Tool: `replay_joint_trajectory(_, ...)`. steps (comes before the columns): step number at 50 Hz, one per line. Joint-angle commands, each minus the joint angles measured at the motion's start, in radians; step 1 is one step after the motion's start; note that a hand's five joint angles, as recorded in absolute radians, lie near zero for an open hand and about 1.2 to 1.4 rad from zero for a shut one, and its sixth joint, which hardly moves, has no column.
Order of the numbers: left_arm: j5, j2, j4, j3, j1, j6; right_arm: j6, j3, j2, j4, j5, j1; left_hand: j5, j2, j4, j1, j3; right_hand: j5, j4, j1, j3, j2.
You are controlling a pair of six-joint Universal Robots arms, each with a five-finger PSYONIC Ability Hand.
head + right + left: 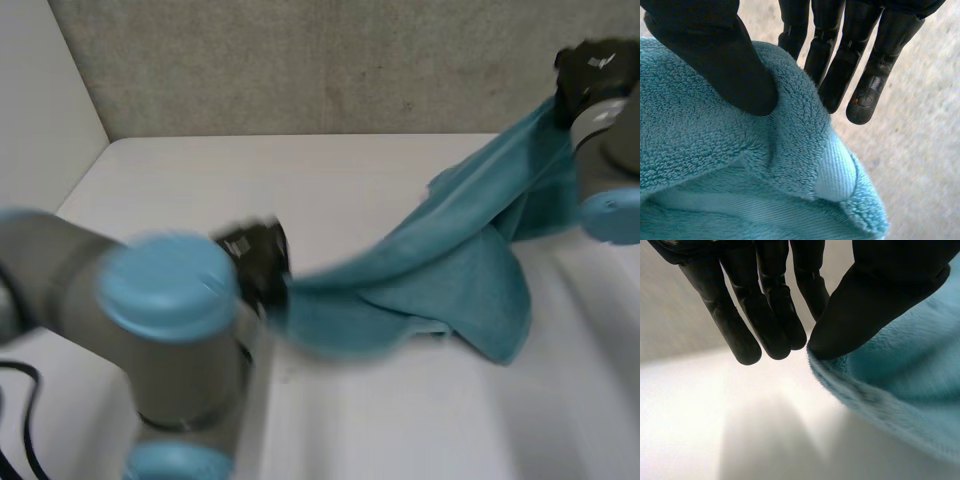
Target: Fold the laundry
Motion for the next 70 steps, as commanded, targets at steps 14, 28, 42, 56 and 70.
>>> replay_joint_trajectory(14, 0.197, 0.157, 0.04, -0.026, 0.332, 0.211, -0.345, 0.163, -0.254, 0.627, -0.327, -0.053, 0.206, 0.191, 0.192, 0.227, 0.193, 0.251, 0.204, 0.455, 0.211, 0.216)
replay_joint_trajectory(28, 0.254, -0.17, 0.137, 0.179, 0.347, 0.378, -0.419, -0.03, 0.037, 0.527, -0.271, -0.033, 0.206, 0.191, 0.192, 0.227, 0.193, 0.251, 0.204, 0.455, 0.211, 0.216)
replay_joint_trajectory(42, 0.254, -0.086, 0.578, 0.517, 0.38, 0.517, -0.142, -0.376, 0.027, -0.15, -0.071, 0.059, 0.206, 0.191, 0.192, 0.227, 0.193, 0.251, 0.204, 0.455, 0.211, 0.216)
replay_joint_trajectory(56, 0.252, 0.035, 0.586, 0.145, 0.462, 0.465, -0.119, 0.138, -0.184, -0.034, -0.269, 0.048, 0.206, 0.191, 0.192, 0.227, 0.193, 0.251, 0.204, 0.455, 0.211, 0.216)
replay_joint_trajectory(70, 0.262, 0.02, 0.56, -0.271, 0.459, 0.437, -0.112, 0.36, 0.043, 0.066, -0.355, 0.045, 0.206, 0.191, 0.192, 0.227, 0.193, 0.251, 0.204, 0.455, 0.211, 0.216)
